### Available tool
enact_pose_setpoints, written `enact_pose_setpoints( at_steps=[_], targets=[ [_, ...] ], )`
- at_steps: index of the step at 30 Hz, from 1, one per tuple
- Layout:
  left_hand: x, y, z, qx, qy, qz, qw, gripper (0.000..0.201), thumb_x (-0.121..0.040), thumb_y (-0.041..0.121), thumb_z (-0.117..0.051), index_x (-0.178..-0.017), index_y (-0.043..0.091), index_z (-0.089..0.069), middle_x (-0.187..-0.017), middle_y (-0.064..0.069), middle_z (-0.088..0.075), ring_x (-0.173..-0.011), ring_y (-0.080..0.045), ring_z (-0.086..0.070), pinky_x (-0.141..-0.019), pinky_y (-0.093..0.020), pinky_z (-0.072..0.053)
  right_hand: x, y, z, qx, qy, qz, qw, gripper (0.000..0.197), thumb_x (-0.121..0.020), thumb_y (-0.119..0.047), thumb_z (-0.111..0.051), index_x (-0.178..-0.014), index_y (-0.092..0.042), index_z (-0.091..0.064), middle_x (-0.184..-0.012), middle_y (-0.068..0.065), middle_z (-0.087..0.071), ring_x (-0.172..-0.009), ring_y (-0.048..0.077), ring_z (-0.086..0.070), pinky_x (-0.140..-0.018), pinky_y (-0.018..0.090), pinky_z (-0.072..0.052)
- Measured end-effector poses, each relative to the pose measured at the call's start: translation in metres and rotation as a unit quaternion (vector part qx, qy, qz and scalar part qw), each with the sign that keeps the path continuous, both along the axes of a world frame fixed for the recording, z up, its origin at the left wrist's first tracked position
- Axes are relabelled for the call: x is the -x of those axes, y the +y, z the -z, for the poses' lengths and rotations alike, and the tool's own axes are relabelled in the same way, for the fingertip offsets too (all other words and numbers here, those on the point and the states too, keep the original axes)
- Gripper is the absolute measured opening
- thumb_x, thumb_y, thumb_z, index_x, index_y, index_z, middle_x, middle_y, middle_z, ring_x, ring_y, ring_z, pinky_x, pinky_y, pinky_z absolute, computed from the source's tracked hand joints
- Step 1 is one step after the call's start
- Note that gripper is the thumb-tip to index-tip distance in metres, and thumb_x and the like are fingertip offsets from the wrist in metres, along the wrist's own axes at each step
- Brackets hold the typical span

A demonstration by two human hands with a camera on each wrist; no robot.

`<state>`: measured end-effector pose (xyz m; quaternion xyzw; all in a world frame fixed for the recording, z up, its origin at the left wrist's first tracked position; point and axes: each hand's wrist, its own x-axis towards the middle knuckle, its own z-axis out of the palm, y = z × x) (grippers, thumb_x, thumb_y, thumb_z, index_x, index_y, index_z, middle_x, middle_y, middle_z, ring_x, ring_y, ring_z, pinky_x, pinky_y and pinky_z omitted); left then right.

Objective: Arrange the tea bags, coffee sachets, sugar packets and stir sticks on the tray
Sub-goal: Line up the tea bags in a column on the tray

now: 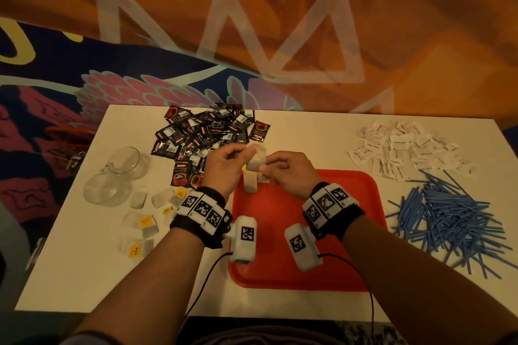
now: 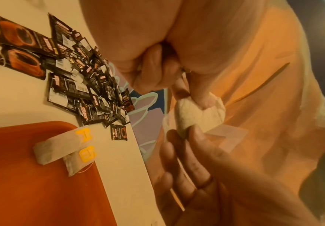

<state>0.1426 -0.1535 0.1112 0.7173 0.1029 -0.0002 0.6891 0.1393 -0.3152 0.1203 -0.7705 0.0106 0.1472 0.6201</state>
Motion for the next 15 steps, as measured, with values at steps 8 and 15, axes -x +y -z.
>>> enact_pose_setpoints(
  at_steps=[8, 15],
  targets=[
    [0.009, 0.02, 0.03, -0.062, 0.106, -0.063, 0.99, 0.011, -0.091, 0.027, -0.071, -0.081, 0.023, -0.07, -0.084, -0.003, -0.071, -0.065, -0.008, -0.056, -0.06, -0.025, -0.044, 0.001, -0.005, 0.046, 0.168, 0.084, 0.026, 0.982, 0.011, -0.083, -0.025, -0.075, -0.093, -0.021, -0.073, -0.094, -0.007, -0.068, -0.087, 0.01, -0.062, -0.071, 0.02, -0.049],
    [0.031, 0.042, 0.054, -0.06, 0.187, -0.047, 0.979, 0.011, -0.093, 0.02, -0.067, -0.082, 0.018, -0.068, -0.078, 0.003, -0.068, -0.051, -0.002, -0.045, -0.059, -0.025, -0.035, 0.0, -0.007, 0.092, 0.318, 0.183, -0.026, 0.93, 0.023, -0.092, -0.026, -0.064, -0.112, -0.018, -0.071, -0.121, -0.001, -0.065, -0.112, 0.02, -0.059, -0.092, 0.027, -0.047]
  ],
)
